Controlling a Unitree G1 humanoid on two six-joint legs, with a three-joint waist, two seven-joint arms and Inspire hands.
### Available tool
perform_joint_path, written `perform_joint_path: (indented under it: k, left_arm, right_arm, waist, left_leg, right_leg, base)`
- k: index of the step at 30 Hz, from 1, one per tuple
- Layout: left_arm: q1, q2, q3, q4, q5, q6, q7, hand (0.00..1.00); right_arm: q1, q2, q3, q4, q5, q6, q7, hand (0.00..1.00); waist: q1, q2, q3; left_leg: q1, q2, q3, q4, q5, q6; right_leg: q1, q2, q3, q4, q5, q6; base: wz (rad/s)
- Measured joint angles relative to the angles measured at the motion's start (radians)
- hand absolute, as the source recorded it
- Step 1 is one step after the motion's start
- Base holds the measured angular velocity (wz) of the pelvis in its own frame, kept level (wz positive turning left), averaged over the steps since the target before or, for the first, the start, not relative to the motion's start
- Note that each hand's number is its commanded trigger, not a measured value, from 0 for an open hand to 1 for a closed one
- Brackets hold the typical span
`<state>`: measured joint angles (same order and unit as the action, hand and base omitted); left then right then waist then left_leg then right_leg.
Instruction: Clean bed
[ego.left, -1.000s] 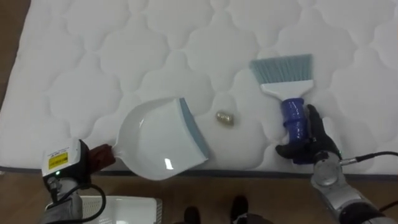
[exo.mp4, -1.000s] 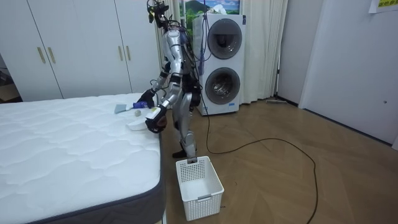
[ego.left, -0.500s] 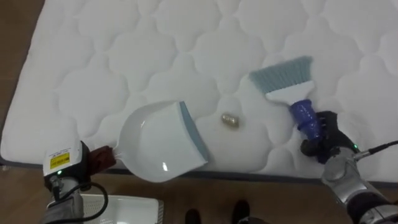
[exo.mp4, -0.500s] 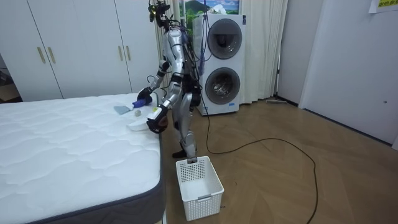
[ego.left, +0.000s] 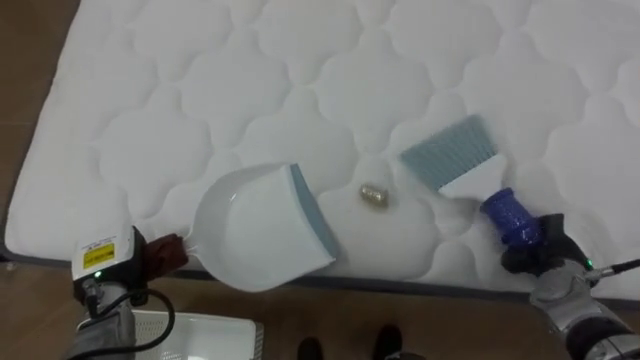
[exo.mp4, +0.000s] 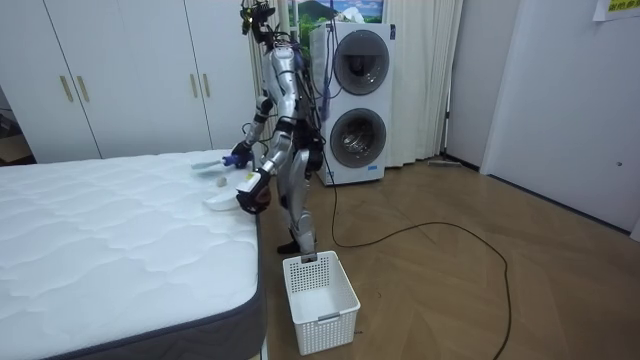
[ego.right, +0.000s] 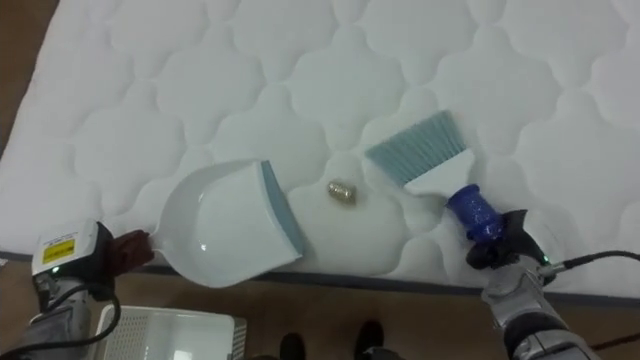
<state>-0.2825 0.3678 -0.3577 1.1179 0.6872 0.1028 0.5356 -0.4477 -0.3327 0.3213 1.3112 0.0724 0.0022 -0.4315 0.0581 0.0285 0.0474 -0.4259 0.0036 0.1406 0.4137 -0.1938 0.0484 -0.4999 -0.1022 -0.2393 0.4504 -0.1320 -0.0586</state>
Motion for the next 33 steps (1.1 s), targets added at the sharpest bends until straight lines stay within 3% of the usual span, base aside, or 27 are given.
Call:
perform_joint_path:
  k: [4, 10, 13, 17, 21, 28, 33]
  left_arm:
    - [0.000, 0.000, 0.002, 0.000, 0.006, 0.000, 0.012, 1.00]
    - [-0.013, 0.007, 0.006, 0.002, 0.060, 0.001, 0.094, 1.00]
    - [-0.024, 0.013, 0.006, 0.002, 0.073, 0.001, 0.132, 1.00]
    - [-0.042, 0.030, 0.005, 0.001, 0.113, 0.000, 0.165, 1.00]
    - [-0.052, 0.060, 0.000, 0.001, 0.136, 0.014, 0.199, 1.00]
    - [-0.061, 0.075, -0.004, 0.002, 0.149, 0.021, 0.225, 1.00]
    - [-0.089, 0.082, -0.004, 0.005, 0.152, 0.023, 0.229, 1.00]
  right_arm:
    - [0.001, -0.003, -0.042, 0.008, 0.074, 0.000, 0.011, 1.00]
    - [-0.002, -0.025, -0.080, 0.006, 0.158, 0.013, 0.032, 1.00]
    - [-0.005, -0.035, -0.081, 0.008, 0.156, 0.020, 0.035, 1.00]
    - [-0.008, -0.051, -0.078, 0.008, 0.030, 0.042, 0.028, 1.00]
    - [-0.014, -0.096, -0.063, -0.002, -0.042, 0.071, 0.001, 1.00]
    - [-0.075, -0.142, 0.003, -0.023, -0.123, 0.088, -0.024, 1.00]
    - [-0.151, -0.145, 0.018, -0.025, -0.346, 0.089, -0.023, 1.00]
  waist:
    - [-0.001, 0.000, -0.0001]
    - [0.001, -0.003, -0.0013]
    - [-0.002, -0.018, -0.0024]
    - [0.000, -0.054, -0.0007]
    - [0.002, -0.081, 0.0046]
    - [0.002, -0.094, 0.0124]
    - [0.004, -0.112, 0.0234]
  left_leg:
    - [-0.003, 0.000, -0.002, 0.001, 0.000, 0.000]
    - [-0.011, -0.001, 0.000, 0.002, 0.000, 0.000]
    - [-0.029, -0.001, 0.000, 0.010, 0.000, 0.001]
    - [-0.043, 0.002, 0.006, 0.024, 0.000, 0.001]
    - [-0.051, 0.003, 0.015, 0.037, -0.003, 0.005]
    - [-0.061, 0.011, 0.021, 0.054, -0.006, 0.003]
    - [-0.091, 0.014, 0.021, 0.071, -0.006, 0.004]
  right_leg:
    - [-0.003, 0.000, -0.001, 0.000, 0.000, 0.000]
    - [-0.013, -0.001, 0.003, 0.004, 0.000, 0.000]
    - [-0.032, -0.003, 0.003, 0.017, 0.000, 0.000]
    - [-0.044, -0.001, 0.012, 0.018, 0.000, -0.001]
    - [-0.057, -0.003, 0.021, 0.035, 0.000, -0.001]
    - [-0.065, 0.001, 0.021, 0.037, 0.004, -0.008]
    - [-0.091, -0.001, 0.018, 0.053, 0.006, -0.012]
  base:
    - [0.00]
    - [0.00]
    - [0.00]
    - [-0.03]
    - [-0.05]
    - [-0.04]
    - [0.00]
